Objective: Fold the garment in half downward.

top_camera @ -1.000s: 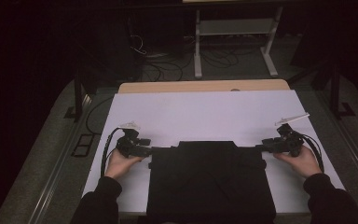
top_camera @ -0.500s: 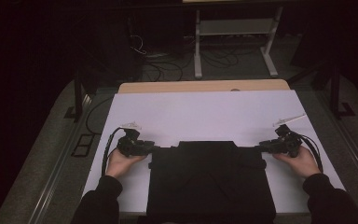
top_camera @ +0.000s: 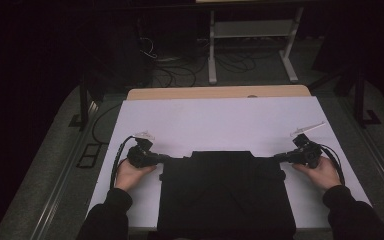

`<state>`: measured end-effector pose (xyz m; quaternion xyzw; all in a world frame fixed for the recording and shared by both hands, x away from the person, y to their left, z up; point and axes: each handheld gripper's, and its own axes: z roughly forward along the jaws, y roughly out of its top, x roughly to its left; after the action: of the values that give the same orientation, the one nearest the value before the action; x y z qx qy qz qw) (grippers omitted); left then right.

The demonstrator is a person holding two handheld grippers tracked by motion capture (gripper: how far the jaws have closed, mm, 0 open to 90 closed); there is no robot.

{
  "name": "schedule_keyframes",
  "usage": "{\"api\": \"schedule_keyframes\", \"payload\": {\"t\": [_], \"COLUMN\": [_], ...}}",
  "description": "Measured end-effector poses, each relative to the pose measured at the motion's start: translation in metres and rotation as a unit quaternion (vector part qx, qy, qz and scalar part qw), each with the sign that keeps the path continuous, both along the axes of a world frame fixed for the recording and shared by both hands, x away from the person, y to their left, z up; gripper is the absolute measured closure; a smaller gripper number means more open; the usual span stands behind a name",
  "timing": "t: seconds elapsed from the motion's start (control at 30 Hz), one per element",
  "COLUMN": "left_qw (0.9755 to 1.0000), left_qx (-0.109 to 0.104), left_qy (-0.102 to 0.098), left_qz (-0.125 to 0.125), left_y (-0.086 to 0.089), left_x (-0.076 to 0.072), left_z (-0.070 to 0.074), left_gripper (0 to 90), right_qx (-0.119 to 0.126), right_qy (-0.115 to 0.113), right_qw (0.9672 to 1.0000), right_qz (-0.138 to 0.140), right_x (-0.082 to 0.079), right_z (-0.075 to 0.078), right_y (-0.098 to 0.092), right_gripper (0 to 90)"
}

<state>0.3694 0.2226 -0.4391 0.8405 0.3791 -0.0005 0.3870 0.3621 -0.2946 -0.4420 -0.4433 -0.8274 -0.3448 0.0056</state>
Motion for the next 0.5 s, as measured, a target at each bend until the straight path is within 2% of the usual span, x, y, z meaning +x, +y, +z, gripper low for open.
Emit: {"api": "schedule_keyframes", "payload": {"t": [0.23,0.5], "left_qw": [0.9999,0.9993], "left_qx": [0.007,0.018], "left_qy": [-0.011,-0.031], "left_qz": [0.002,0.011], "left_y": [-0.0007,0.0002], "left_x": [-0.0014,-0.0022], "left_z": [0.0039,0.0095], "left_gripper": [87.9,88.0], "right_qx": [0.01,0.007], "right_qy": [-0.001,-0.021], "right_qw": [0.9999,0.9997], "right_qz": [-0.004,-0.015], "right_x": [-0.0007,-0.0019], "right_z": [0.0021,0.0068], "right_y": [-0.0019,-0.0013], "right_gripper": [87.7,87.7]}}
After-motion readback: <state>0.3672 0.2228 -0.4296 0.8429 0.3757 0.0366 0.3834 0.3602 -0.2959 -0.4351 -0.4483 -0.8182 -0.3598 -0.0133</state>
